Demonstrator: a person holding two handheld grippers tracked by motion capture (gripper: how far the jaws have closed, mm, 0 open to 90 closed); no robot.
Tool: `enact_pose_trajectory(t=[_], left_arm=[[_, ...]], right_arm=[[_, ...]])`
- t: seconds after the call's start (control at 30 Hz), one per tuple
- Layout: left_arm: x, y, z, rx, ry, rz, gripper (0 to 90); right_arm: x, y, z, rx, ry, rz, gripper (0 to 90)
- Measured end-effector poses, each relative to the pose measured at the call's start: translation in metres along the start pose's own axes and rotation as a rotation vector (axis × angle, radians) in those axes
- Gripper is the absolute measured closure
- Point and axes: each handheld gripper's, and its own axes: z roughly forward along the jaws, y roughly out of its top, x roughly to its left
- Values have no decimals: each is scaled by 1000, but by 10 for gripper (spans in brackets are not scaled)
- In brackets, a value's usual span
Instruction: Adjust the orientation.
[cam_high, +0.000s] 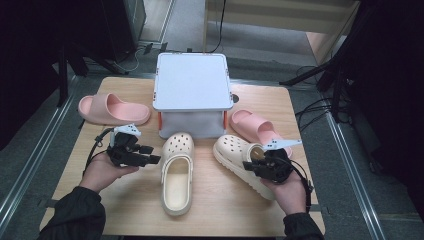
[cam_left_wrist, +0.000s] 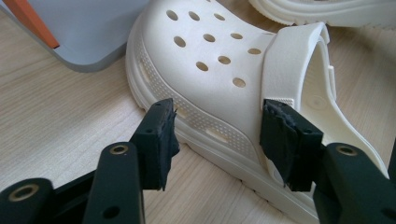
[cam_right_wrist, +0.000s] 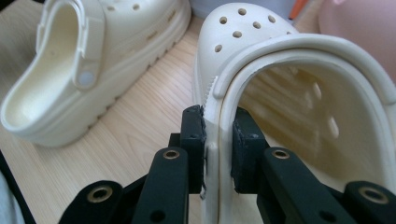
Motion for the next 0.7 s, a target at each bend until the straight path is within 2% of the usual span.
enact_pose_trajectory(t=[0.1,0.27,0.37,0.47,0.57,0.7], left_arm=[[0,0,-1,2,-4,2,483],[-1,-2,-1,10,-3,7,488],[-2,-2,0,0,-28,3,519],[-4,-3,2,11,-31,13,566],[-7,-4,5,30,-30,22,590],[-10,-5,7,45,-30,31,590]], right_arm=[[6,6,6,-13,8,22,786],[17,15,24,8,-10,30,784],[22,18,35,31,-1,56,784],[30,20,42,44,-27,55,784],[40,19,52,49,-32,50,781],[45,17,60,53,-34,47,780]])
